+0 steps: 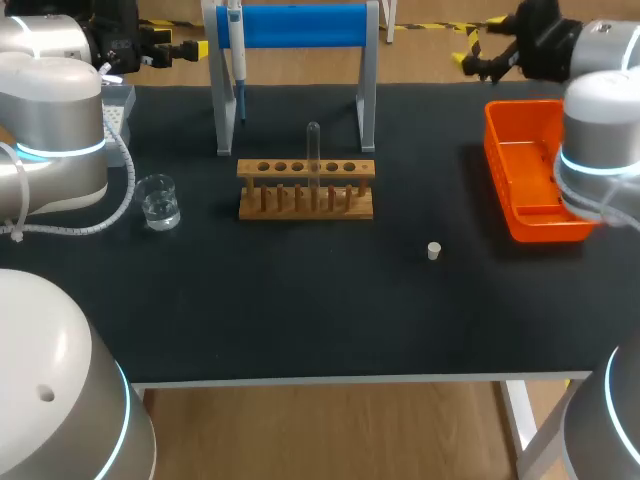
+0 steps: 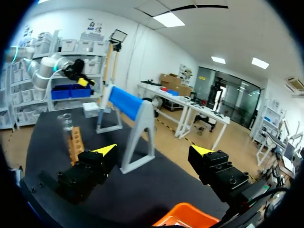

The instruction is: Invert the test tube, pick up the pipette, mount the tip to pipette, aspirate from beaker and dispense into the tube, eject the tip, return the pipette, and cap with the stopper.

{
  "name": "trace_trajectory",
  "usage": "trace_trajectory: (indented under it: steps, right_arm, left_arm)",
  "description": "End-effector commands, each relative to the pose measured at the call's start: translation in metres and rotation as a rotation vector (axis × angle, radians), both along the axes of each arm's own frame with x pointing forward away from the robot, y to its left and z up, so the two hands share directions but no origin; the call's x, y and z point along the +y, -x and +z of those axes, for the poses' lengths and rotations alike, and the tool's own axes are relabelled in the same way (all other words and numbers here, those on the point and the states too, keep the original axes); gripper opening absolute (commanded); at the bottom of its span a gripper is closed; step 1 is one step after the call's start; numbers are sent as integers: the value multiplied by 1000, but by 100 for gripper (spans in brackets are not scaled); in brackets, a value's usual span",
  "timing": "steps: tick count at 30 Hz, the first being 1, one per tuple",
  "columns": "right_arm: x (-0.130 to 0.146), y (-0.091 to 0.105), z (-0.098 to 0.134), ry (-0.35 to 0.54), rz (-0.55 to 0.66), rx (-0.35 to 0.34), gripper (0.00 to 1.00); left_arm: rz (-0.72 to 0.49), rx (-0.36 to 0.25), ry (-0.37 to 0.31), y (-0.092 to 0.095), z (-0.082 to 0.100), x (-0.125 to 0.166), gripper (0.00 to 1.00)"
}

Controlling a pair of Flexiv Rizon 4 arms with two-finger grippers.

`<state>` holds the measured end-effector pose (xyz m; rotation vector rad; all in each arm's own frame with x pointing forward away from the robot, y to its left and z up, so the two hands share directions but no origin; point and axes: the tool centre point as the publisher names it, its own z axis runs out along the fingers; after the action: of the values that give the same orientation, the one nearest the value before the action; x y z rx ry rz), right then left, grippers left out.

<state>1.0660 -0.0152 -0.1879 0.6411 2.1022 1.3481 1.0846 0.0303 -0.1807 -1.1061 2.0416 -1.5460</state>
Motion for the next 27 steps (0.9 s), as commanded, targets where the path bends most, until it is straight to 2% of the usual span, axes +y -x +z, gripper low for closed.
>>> trace_trajectory:
  steps: [1, 6, 8, 13, 16, 21, 27]
  right_arm:
    - [-5, 64, -4, -14, 77, -15, 100]
    - [18, 104, -24, -30, 211, -21, 100]
    - [28, 121, -32, -39, 248, 0, 100]
    - [54, 155, -50, -59, 359, -2, 100]
    - [69, 175, -55, -73, 436, -43, 100]
    - [88, 197, -64, -80, 528, -86, 100]
    - [106, 207, -73, -99, 540, -57, 100]
  left_arm:
    - [0, -2, 2, 0, -1, 0, 100]
    - [0, -2, 2, 0, -1, 0, 100]
    - [0, -2, 2, 0, -1, 0, 100]
    - [0, -2, 2, 0, -1, 0, 100]
    - [0, -2, 2, 0, -1, 0, 100]
    - [0, -2, 2, 0, -1, 0, 100]
    - [0, -2, 2, 0, -1, 0, 100]
